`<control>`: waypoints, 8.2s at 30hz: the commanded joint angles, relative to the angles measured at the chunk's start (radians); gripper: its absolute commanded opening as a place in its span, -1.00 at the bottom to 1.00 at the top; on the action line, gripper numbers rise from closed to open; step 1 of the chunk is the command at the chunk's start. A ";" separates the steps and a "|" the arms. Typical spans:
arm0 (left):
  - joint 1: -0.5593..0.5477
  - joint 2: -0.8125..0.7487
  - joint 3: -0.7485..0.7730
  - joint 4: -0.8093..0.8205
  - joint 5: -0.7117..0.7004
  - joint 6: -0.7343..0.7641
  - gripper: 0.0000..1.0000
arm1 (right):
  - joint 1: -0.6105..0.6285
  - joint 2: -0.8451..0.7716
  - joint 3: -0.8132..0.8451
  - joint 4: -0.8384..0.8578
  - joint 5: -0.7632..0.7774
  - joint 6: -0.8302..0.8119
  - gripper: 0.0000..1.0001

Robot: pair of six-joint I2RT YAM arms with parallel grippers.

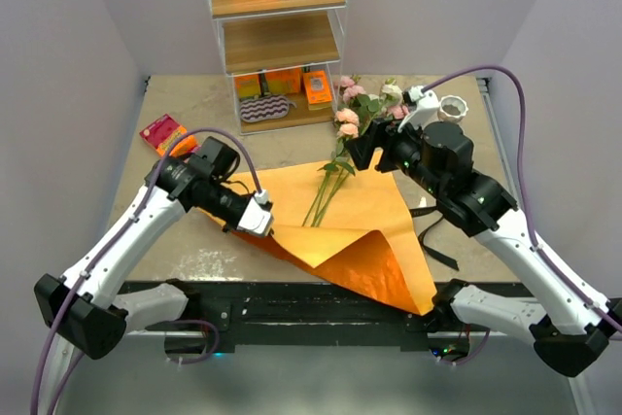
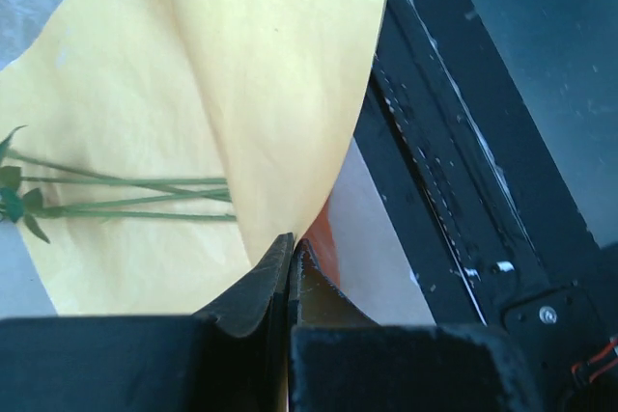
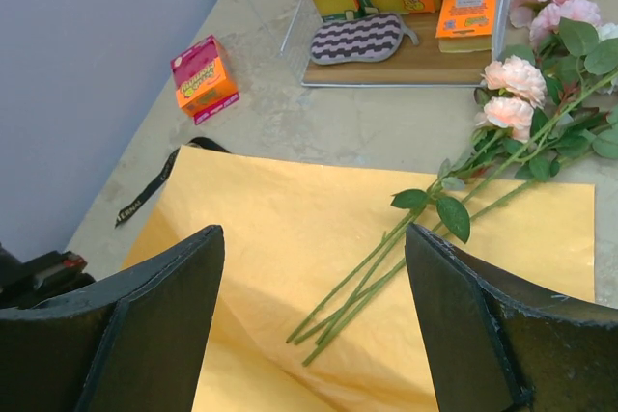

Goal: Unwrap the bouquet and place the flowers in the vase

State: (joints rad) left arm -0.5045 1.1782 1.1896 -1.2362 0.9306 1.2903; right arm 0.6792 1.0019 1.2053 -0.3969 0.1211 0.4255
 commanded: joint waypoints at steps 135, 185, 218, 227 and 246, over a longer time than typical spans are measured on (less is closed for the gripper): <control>0.064 0.024 -0.128 0.684 -0.822 -0.976 0.51 | -0.242 1.002 0.180 0.182 0.164 0.187 -0.30; 0.064 0.017 -0.084 0.670 -0.771 -0.984 0.40 | -0.227 0.353 0.228 0.899 0.384 -0.545 -1.00; 0.064 0.021 -0.120 0.687 -0.756 -0.976 0.38 | -0.277 0.468 0.232 1.765 0.557 -1.311 -1.00; 0.064 -0.009 -0.133 0.669 -0.768 -0.961 0.38 | -0.342 0.500 0.209 1.739 0.598 -1.216 -1.00; 0.066 -0.048 -0.117 0.630 -0.759 -0.961 0.38 | -0.349 0.449 0.114 1.178 0.882 -0.819 -0.19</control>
State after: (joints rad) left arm -0.4450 1.1545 1.0527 -0.5949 0.1535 0.3111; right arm 0.3374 1.5204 1.2789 1.1328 0.8898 -0.6598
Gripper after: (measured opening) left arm 0.693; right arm 0.288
